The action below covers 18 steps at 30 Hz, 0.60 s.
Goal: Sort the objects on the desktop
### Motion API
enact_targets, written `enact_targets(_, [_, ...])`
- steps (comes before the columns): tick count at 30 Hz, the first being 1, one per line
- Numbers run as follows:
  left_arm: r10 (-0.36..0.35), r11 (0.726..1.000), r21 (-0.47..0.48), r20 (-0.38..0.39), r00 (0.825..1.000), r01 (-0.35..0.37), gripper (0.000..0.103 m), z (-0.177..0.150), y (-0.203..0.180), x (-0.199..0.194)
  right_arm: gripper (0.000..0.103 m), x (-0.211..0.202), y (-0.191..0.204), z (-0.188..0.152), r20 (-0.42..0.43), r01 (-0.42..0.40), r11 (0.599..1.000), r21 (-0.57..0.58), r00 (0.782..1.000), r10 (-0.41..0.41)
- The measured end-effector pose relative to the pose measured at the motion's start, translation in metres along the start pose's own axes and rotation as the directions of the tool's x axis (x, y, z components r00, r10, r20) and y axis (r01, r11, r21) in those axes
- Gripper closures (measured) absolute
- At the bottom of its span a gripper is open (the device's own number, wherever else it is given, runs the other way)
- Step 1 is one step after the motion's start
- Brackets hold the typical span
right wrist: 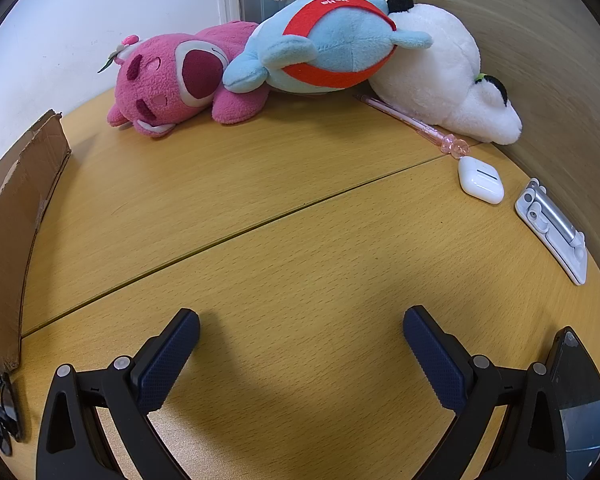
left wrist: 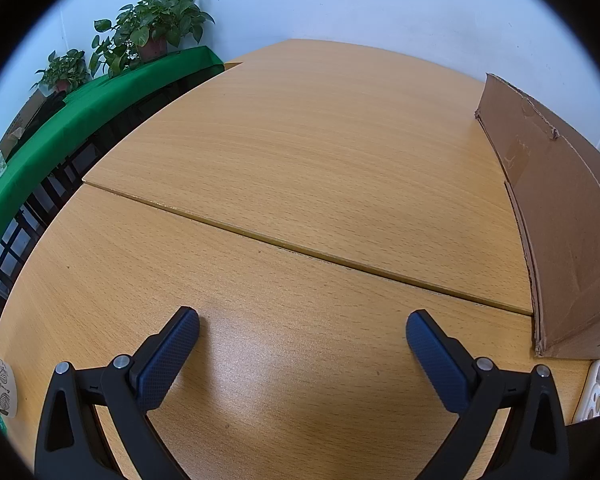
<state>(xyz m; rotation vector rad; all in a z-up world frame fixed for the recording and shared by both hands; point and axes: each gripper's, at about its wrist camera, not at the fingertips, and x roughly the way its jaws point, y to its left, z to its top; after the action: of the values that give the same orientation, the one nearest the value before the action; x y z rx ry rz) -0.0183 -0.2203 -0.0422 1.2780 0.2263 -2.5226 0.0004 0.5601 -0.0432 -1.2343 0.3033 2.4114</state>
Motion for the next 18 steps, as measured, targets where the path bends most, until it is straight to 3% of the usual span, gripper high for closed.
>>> enact_targets(18, [-0.010,1.000,0.011,0.000,1.000,0.010,0.000,-0.0015,-0.0003,-0.0017,0.000,0.0003,-0.0001,-0.0001,0.000,0.000,1.000,0.001,1.000,0.000])
